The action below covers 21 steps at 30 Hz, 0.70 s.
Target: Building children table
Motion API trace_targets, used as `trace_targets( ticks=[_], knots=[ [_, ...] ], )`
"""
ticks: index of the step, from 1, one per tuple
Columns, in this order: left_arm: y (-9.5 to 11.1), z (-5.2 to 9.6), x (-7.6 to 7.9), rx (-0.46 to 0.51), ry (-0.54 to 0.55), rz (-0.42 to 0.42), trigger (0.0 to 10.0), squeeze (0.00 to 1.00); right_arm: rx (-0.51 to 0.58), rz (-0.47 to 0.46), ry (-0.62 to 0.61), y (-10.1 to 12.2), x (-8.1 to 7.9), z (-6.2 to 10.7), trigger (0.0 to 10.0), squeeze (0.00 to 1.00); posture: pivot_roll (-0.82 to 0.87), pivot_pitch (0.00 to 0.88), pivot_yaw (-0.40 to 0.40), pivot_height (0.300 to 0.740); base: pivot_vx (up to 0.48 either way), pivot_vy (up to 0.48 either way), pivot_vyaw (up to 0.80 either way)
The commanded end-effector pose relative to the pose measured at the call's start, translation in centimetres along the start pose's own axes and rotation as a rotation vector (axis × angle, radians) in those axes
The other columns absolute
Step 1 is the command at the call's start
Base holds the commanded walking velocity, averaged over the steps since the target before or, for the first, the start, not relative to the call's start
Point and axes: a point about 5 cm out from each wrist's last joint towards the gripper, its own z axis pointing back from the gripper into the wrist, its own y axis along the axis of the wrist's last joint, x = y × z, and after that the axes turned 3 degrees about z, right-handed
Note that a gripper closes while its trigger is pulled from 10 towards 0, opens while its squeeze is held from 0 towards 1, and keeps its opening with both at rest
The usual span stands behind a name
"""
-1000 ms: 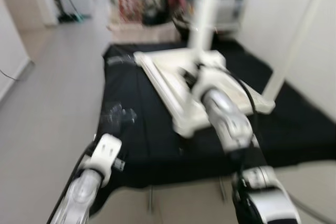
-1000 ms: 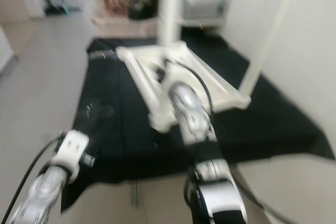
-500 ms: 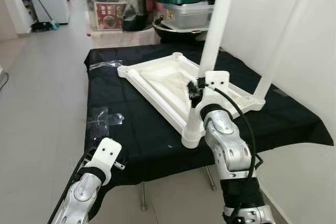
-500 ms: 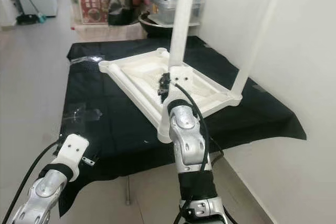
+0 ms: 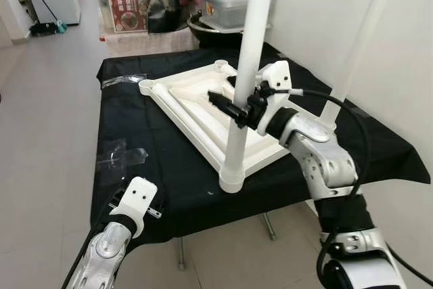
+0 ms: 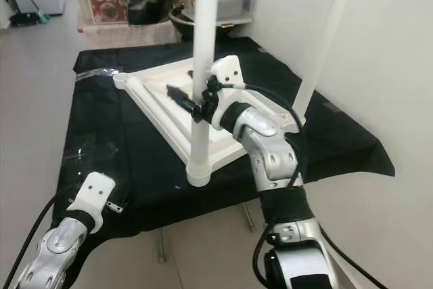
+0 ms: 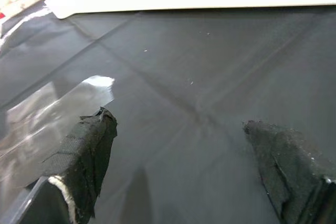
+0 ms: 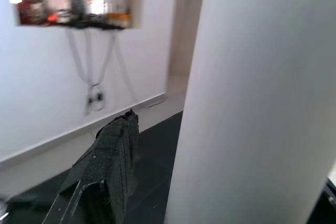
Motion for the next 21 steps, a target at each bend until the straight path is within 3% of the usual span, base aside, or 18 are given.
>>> trace_targets(
  ticks=[1, 3, 4, 5, 8, 10, 12, 14, 15, 16, 17, 18, 19, 20, 21],
  knots=[
    [0.0, -0.2, -0.2, -0.004, 0.002, 0.004, 10.0, 0.00, -0.030, 0.001, 0.156, -1.1, -1.7, -1.0, 10.0, 0.00, 0.13, 0.000, -0.081, 0.740, 0.000, 0.000, 0.00],
    [0.0, -0.2, -0.3, -0.002, 0.006, 0.005, 10.0, 0.00, -0.041, 0.006, 0.204, -1.5, -2.0, -1.1, 10.0, 0.00, 0.13, 0.000, -0.081, 0.740, 0.000, 0.000, 0.00],
    [0.0, -0.1, -0.3, -0.002, 0.007, 0.005, 10.0, 0.00, -0.048, -0.001, 0.234, -2.0, -2.5, -1.5, 2.7, 0.00, 0.14, 0.000, -0.081, 0.740, 0.000, 0.000, 0.00],
    [0.1, -0.1, -0.2, -0.001, 0.003, 0.001, 10.0, 0.00, -0.056, -0.024, 0.207, -2.4, -2.3, -2.2, 0.0, 0.00, 0.15, 0.000, -0.082, 0.740, 0.000, 0.000, 0.00],
    [0.2, 0.1, -0.1, 0.002, 0.000, -0.002, 10.0, 0.00, -0.075, -0.052, 0.102, -3.1, -1.7, -3.1, 0.0, 0.00, 0.15, 0.000, -0.081, 0.740, 0.000, 0.000, 0.00],
    [0.1, 0.1, -0.3, -0.001, 0.005, -0.004, 10.0, 0.00, -0.174, -0.095, -0.143, -4.5, 0.4, -3.3, 0.0, 0.00, 0.15, 0.000, -0.082, 0.740, 0.000, 0.000, 0.00],
    [0.1, 0.1, -0.3, -0.001, 0.005, -0.004, 10.0, 0.00, -0.174, -0.095, -0.143, -4.5, 0.4, -3.3, 0.0, 0.00, 0.15, 0.000, -0.082, 0.740, 0.000, 0.000, 0.00],
    [0.1, 0.1, -0.4, -0.001, 0.008, -0.004, 10.0, 0.00, -0.289, -0.127, -0.429, -6.0, 2.5, -2.5, 0.0, 0.00, 0.14, 0.000, -0.078, 0.740, 0.000, 0.000, 0.00],
    [0.1, 0.1, -0.3, -0.002, 0.005, -0.003, 10.0, 0.00, -0.348, -0.155, -0.630, -6.9, 3.5, -1.2, 0.0, 0.00, 0.14, 0.000, -0.078, 0.740, 0.000, 0.000, 0.00],
    [0.1, 0.1, -0.3, -0.002, 0.005, -0.003, 10.0, 0.00, -0.348, -0.155, -0.630, -6.9, 3.5, -1.2, 0.0, 0.00, 0.14, 0.000, -0.078, 0.740, 0.000, 0.000, 0.00],
    [0.1, 0.1, -0.2, -0.002, 0.002, -0.002, 10.0, 0.00, -0.378, -0.183, -0.774, -7.4, 3.9, -0.1, 0.0, 0.00, 0.14, 0.000, -0.078, 0.740, 0.000, 0.000, 0.00],
    [0.1, 0.1, -0.2, -0.002, 0.002, -0.002, 10.0, 0.00, -0.378, -0.183, -0.774, -7.4, 3.9, -0.1, 0.0, 0.00, 0.14, 0.000, -0.078, 0.740, 0.000, 0.000, 0.00],
    [0.1, 0.1, -0.1, -0.002, 0.000, 0.000, 10.0, 0.00, -0.372, -0.177, -0.872, -7.2, 3.5, 0.5, 0.0, 0.00, 0.13, 0.000, -0.079, 0.740, 0.000, 0.000, 0.00],
    [0.1, 0.1, -0.1, -0.002, 0.000, 0.000, 10.0, 0.00, -0.372, -0.177, -0.872, -7.2, 3.5, 0.5, 0.0, 0.00, 0.13, 0.000, -0.079, 0.740, 0.000, 0.000, 0.00],
    [0.1, 0.1, 0.0, -0.004, -0.001, 0.003, 10.0, 0.00, -0.354, -0.184, -0.907, -6.8, 2.3, 0.3, 0.0, 0.00, 0.13, 0.000, -0.070, 0.740, 0.000, 0.000, 0.00]
  ],
)
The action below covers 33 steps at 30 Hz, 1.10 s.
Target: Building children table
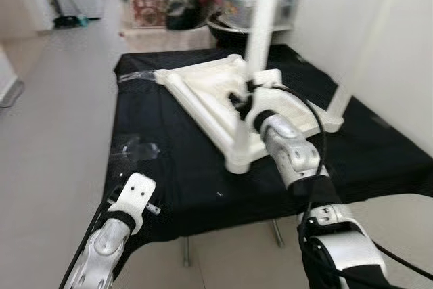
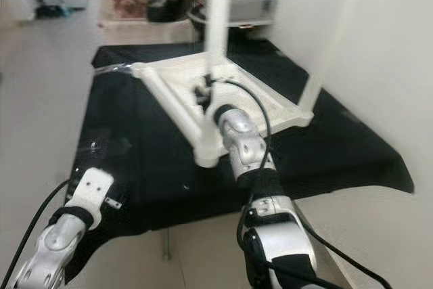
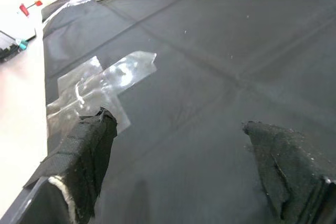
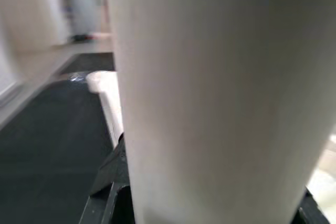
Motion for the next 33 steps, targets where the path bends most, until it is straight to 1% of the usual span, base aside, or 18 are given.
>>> trace_targets(
  ticks=[1, 2, 7, 8, 11, 12, 15, 16, 17, 18, 19, 22, 27, 28, 29, 30, 32, 33],
  knots=[
    [-0.1, -0.2, 0.4, -0.010, -0.016, 0.005, 10.0, 0.00, -0.084, -0.017, -0.018, -1.3, -1.6, 1.3, 10.0, 0.00, 0.12, 0.000, -0.061, 0.740, 0.000, 0.000, 0.00],
    [-0.1, -0.2, 0.5, -0.012, -0.022, 0.004, 10.0, 0.00, -0.059, -0.023, 0.034, -1.0, -3.2, 2.0, 10.0, 0.00, 0.12, 0.000, -0.059, 0.740, 0.000, 0.000, 0.00],
    [-0.1, -0.4, 0.6, -0.013, -0.030, 0.004, 10.0, 0.00, -0.047, -0.052, 0.130, -0.9, -5.1, 2.5, 10.0, 0.00, 0.11, 0.000, -0.056, 0.740, 0.000, 0.000, 0.00],
    [0.0, -0.5, 0.5, -0.011, -0.030, 0.003, 10.0, 0.00, -0.025, -0.082, 0.194, -0.6, -5.5, 2.5, 10.0, 1.00, 0.12, 0.000, -0.061, 0.740, 0.000, 0.000, 0.00],
    [0.1, -0.6, 0.3, -0.007, -0.028, 0.004, 10.0, 0.00, -0.001, -0.087, 0.256, 0.0, -5.7, 2.5, 10.0, 1.00, 0.12, 0.000, -0.062, 0.740, 0.000, 0.000, 0.00],
    [0.1, -0.5, 0.2, -0.004, -0.026, 0.005, 10.0, 0.00, 0.043, -0.094, 0.349, 1.0, -5.6, 2.4, 10.0, 0.00, 0.11, 0.000, -0.059, 0.740, 0.000, 0.000, 0.00],
    [0.1, -0.5, 0.2, -0.005, -0.025, 0.006, 10.0, 0.00, 0.082, -0.035, 0.446, 1.7, -5.4, 2.2, 10.0, 0.00, 0.11, 0.000, -0.061, 0.740, 0.000, 0.000, 0.00],
    [-0.1, -0.4, 0.2, -0.007, -0.026, 0.006, 10.0, 0.00, 0.106, -0.064, 0.624, 2.3, -4.9, 2.4, 10.0, 0.00, 0.11, 0.000, -0.062, 0.740, 0.000, 0.000, 0.00],
    [-0.1, -0.4, 0.2, -0.007, -0.026, 0.006, 10.0, 0.00, 0.106, -0.064, 0.624, 2.3, -4.9, 2.4, 10.0, 0.00, 0.11, 0.000, -0.062, 0.740, 0.000, 0.000, 0.00],
    [-0.1, -0.4, 0.4, -0.007, -0.028, 0.006, 10.0, 0.00, 0.132, -0.066, 0.847, 2.8, -4.1, 2.7, 10.0, 0.00, 0.12, 0.000, -0.068, 0.740, 0.000, 0.000, 0.00],
    [-0.1, -0.5, 0.4, -0.006, -0.029, 0.007, 10.0, 0.00, 0.133, -0.049, 0.901, 2.8, -3.8, 2.8, 10.0, 0.00, 0.12, 0.000, -0.068, 0.740, 0.000, 0.000, 0.00],
    [0.1, -0.4, 0.2, -0.002, -0.025, 0.008, 10.0, 0.00, 0.108, 0.022, 1.025, 2.4, -4.1, 3.4, 10.0, 0.00, 0.14, 0.000, -0.075, 0.740, 0.000, 0.000, 0.00],
    [0.0, -0.2, 0.0, -0.004, -0.019, 0.006, 10.0, 0.00, 0.100, 0.054, 1.121, 2.1, -4.6, 4.1, 10.0, 0.00, 0.14, 0.000, -0.075, 0.740, 0.000, 0.000, 0.00],
    [0.0, -0.1, -0.1, -0.007, -0.016, 0.005, 10.0, 0.00, 0.098, 0.064, 1.134, 1.8, -5.1, 4.1, 2.6, 0.00, 0.14, 0.000, -0.075, 0.740, 0.000, 0.000, 0.00],
    [0.0, -0.1, -0.1, -0.007, -0.016, 0.005, 10.0, 0.00, 0.098, 0.064, 1.134, 1.8, -5.1, 4.1, 2.6, 0.00, 0.14, 0.000, -0.075, 0.740, 0.000, 0.000, 0.00],
    [-0.2, 0.0, -0.1, -0.010, -0.016, 0.004, 10.0, 0.00, 0.098, 0.068, 1.121, 1.5, -5.6, 3.9, 0.0, 0.00, 0.15, 0.000, -0.074, 0.740, 0.000, 0.000, 0.00],
    [-0.2, 0.0, -0.1, -0.010, -0.016, 0.004, 10.0, 0.00, 0.098, 0.068, 1.121, 1.5, -5.6, 3.9, 0.0, 0.00, 0.15, 0.000, -0.074, 0.740, 0.000, 0.000, 0.00],
    [-0.1, 0.0, 0.0, -0.012, -0.017, 0.004, 10.0, 0.00, 0.077, 0.058, 1.035, 1.1, -5.9, 3.3, 0.0, 0.00, 0.15, 0.000, -0.070, 0.740, 0.000, 0.000, 0.00]
  ],
)
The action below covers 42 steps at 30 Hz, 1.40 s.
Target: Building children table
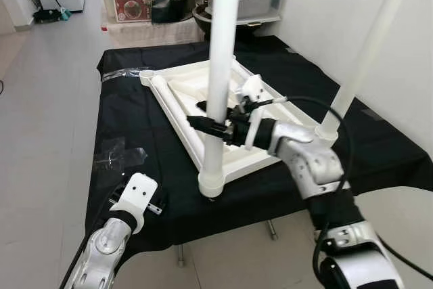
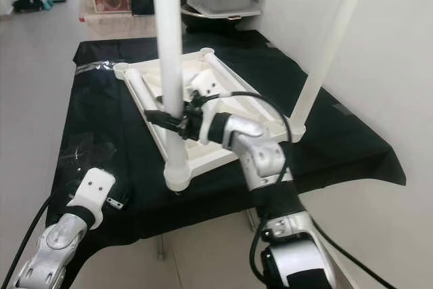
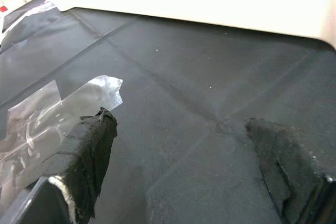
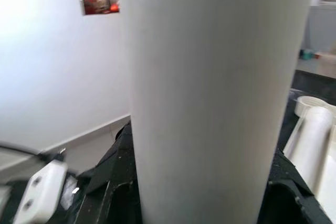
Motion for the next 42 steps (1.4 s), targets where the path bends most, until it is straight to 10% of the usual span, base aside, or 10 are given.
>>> trace_targets(
  ticks=[1, 10, 12, 17, 18, 22, 23, 34, 35, 42],
  knots=[
    [-0.3, 0.2, 0.1, -0.017, -0.007, 0.005, 10.0, 0.00, -0.078, -0.039, -0.183, -1.9, 0.6, -1.0, 0.0, 0.00, 0.14, 0.000, -0.066, 0.740, 0.000, 0.000, 0.00],
    [-0.2, 0.3, 0.1, -0.016, -0.015, 0.005, 10.0, 0.00, -0.238, -0.092, -1.075, -5.0, 4.4, 3.6, 0.0, 0.00, 0.13, 0.000, -0.058, 0.740, 0.000, 0.000, 0.00],
    [-0.4, 0.4, 0.3, -0.022, -0.019, 0.002, 10.0, 0.00, -0.257, -0.093, -1.106, -5.5, 2.1, 3.9, 10.0, 0.00, 0.12, 0.000, -0.051, 0.740, 0.000, 0.000, 0.00],
    [-0.3, 0.2, 0.6, -0.022, -0.030, 0.004, 10.0, 0.00, -0.218, -0.136, -0.952, -5.5, -0.6, 2.2, 10.0, 0.00, 0.12, 0.000, -0.048, 0.740, 0.000, 0.000, 0.00],
    [-0.2, 0.1, 0.6, -0.019, -0.030, 0.006, 10.0, 0.00, -0.169, -0.146, -0.907, -4.9, -0.7, 1.6, 10.0, 1.00, 0.12, 0.000, -0.050, 0.740, 0.000, 0.000, 0.00],
    [-0.1, 0.0, 0.3, -0.017, -0.027, 0.008, 10.0, 0.00, -0.106, -0.135, -0.781, -3.2, 0.3, 0.6, 10.0, 1.00, 0.12, 0.000, -0.051, 0.740, 0.000, 0.000, 0.00],
    [-0.2, 0.0, 0.2, -0.018, -0.026, 0.008, 10.0, 0.00, -0.058, -0.121, -0.657, -2.0, 0.7, 0.2, 10.0, 0.00, 0.11, 0.000, -0.051, 0.740, 0.000, 0.000, 0.00],
    [-0.1, -0.1, 0.3, -0.010, -0.020, 0.013, 10.0, 0.00, -0.025, 0.120, 0.037, 0.4, -0.6, 1.3, 10.0, 0.00, 0.13, 0.000, -0.067, 0.740, 0.000, 0.000, 0.00],
    [-0.1, -0.1, 0.3, -0.012, -0.018, 0.014, 10.0, 0.00, -0.034, 0.112, 0.048, -0.1, -0.5, 0.9, 4.0, 0.00, 0.13, 0.000, -0.070, 0.740, 0.000, 0.000, 0.00],
    [-0.2, 0.0, 0.2, -0.014, -0.016, 0.014, 10.0, 0.00, -0.038, 0.087, 0.073, -0.6, -0.2, 0.4, 4.0, 0.00, 0.13, 0.000, -0.071, 0.740, 0.000, 0.000, 0.00]
  ],
)
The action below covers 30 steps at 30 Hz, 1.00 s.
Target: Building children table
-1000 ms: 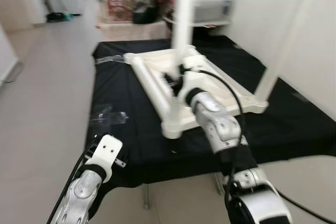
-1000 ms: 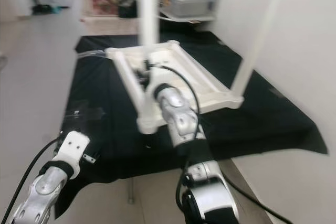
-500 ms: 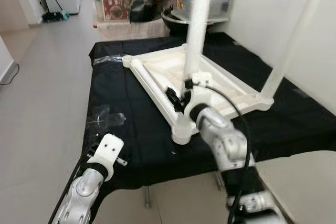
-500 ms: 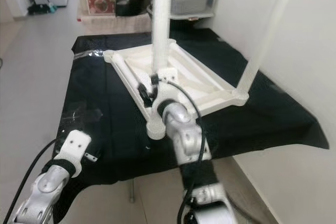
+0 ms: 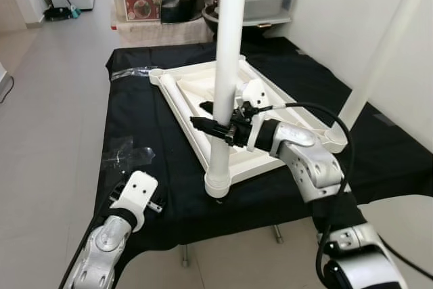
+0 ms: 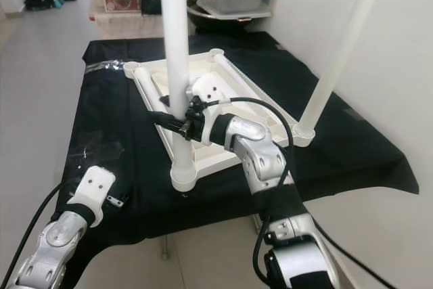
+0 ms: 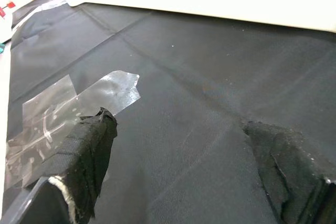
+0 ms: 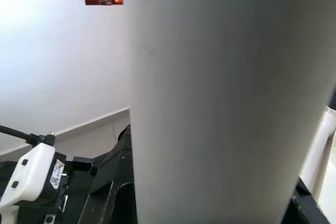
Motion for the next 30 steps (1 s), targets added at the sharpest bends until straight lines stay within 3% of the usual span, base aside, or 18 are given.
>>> trace_targets(
  ticks=[1, 2, 3, 4, 5, 6, 12, 13, 14, 15, 16, 18, 20, 24, 25, 26, 27, 30],
  knots=[
    [-0.4, 0.3, 0.2, -0.018, -0.002, 0.015, 10.0, 0.00, -0.076, -0.028, -0.195, -1.1, 1.3, -1.0, 0.0, 0.00, 0.13, 0.000, -0.069, 0.740, 0.000, 0.000, 0.00],
    [-0.4, 0.4, 0.3, -0.020, -0.005, 0.013, 10.0, 0.00, -0.156, -0.064, -0.474, -2.3, 3.2, -0.5, 0.0, 0.00, 0.13, 0.000, -0.067, 0.740, 0.000, 0.000, 0.00],
    [-0.4, 0.4, 0.3, -0.020, -0.005, 0.013, 10.0, 0.00, -0.156, -0.064, -0.474, -2.3, 3.2, -0.5, 0.0, 0.00, 0.13, 0.000, -0.067, 0.740, 0.000, 0.000, 0.00],
    [-0.4, 0.6, 0.5, -0.021, -0.011, 0.013, 10.0, 0.00, -0.260, -0.147, -0.955, -4.4, 5.4, 1.9, 0.0, 0.00, 0.13, 0.000, -0.066, 0.740, 0.000, 0.000, 0.00],
    [-0.4, 0.6, 0.5, -0.021, -0.011, 0.013, 10.0, 0.00, -0.260, -0.147, -0.955, -4.4, 5.4, 1.9, 0.0, 0.00, 0.13, 0.000, -0.066, 0.740, 0.000, 0.000, 0.00],
    [-0.4, 0.6, 0.6, -0.022, -0.012, 0.014, 10.0, 0.00, -0.272, -0.198, -1.109, -5.0, 5.6, 3.4, 0.0, 0.00, 0.13, 0.000, -0.066, 0.740, 0.000, 0.000, 0.00],
    [-0.4, 0.5, 0.7, -0.022, -0.014, 0.014, 10.0, 0.00, -0.266, -0.255, -1.242, -5.3, 4.9, 4.5, 0.0, 0.00, 0.12, 0.000, -0.055, 0.740, 0.000, 0.000, 0.00],
    [-0.4, 0.5, 0.9, -0.022, -0.021, 0.015, 10.0, 0.00, -0.252, -0.277, -1.238, -5.2, 3.8, 4.1, 10.0, 0.00, 0.11, 0.000, -0.049, 0.740, 0.000, 0.000, 0.00],
    [-0.4, 0.4, 1.0, -0.020, -0.027, 0.015, 10.0, 0.00, -0.209, -0.275, -1.130, -4.6, 2.2, 2.5, 10.0, 0.00, 0.11, 0.000, -0.045, 0.740, 0.000, 0.000, 0.00],
    [-0.4, 0.4, 1.0, -0.020, -0.027, 0.015, 10.0, 0.00, -0.209, -0.275, -1.130, -4.6, 2.2, 2.5, 10.0, 0.00, 0.11, 0.000, -0.045, 0.740, 0.000, 0.000, 0.00],
    [-0.2, 0.3, 1.1, -0.017, -0.031, 0.014, 10.0, 0.00, -0.140, -0.282, -1.009, -3.8, 0.8, 1.2, 10.0, 1.00, 0.11, 0.000, -0.048, 0.740, 0.000, 0.000, 0.00],
    [-0.2, 0.3, 1.1, -0.017, -0.031, 0.014, 10.0, 0.00, -0.140, -0.282, -1.009, -3.8, 0.8, 1.2, 10.0, 1.00, 0.11, 0.000, -0.048, 0.740, 0.000, 0.000, 0.00],
    [-0.2, 0.2, 0.8, -0.014, -0.031, 0.012, 10.0, 0.00, -0.025, -0.276, -0.757, -2.0, -0.5, -0.7, 10.0, 1.00, 0.11, 0.000, -0.051, 0.740, 0.000, 0.000, 0.00],
    [-0.2, 0.1, 0.7, -0.014, -0.029, 0.011, 10.0, 0.00, 0.014, -0.271, -0.658, -1.3, -0.6, -1.3, 10.0, 1.00, 0.11, 0.000, -0.051, 0.740, 0.000, 0.000, 0.00],
    [-0.3, 0.1, 0.5, -0.016, -0.026, 0.011, 10.0, 0.00, 0.111, -0.230, -0.429, 0.6, -1.6, -1.9, 10.0, 0.00, 0.11, 0.000, -0.053, 0.740, 0.000, 0.000, 0.00],
    [-0.4, 0.1, 0.4, -0.017, -0.024, 0.012, 10.0, 0.00, 0.164, -0.173, -0.199, 1.7, -2.9, -2.0, 10.0, 0.00, 0.11, 0.000, -0.058, 0.740, 0.000, 0.000, 0.00],
    [-0.4, 0.1, 0.4, -0.017, -0.024, 0.012, 10.0, 0.00, 0.164, -0.173, -0.199, 1.7, -2.9, -2.0, 10.0, 0.00, 0.11, 0.000, -0.058, 0.740, 0.000, 0.000, 0.00],
    [-0.3, -0.1, 0.5, -0.014, -0.021, 0.015, 10.0, 0.00, 0.126, -0.090, -0.002, 1.5, -4.1, -2.1, 10.0, 0.00, 0.11, 0.000, -0.061, 0.740, 0.000, 0.000, 0.00]
  ],
)
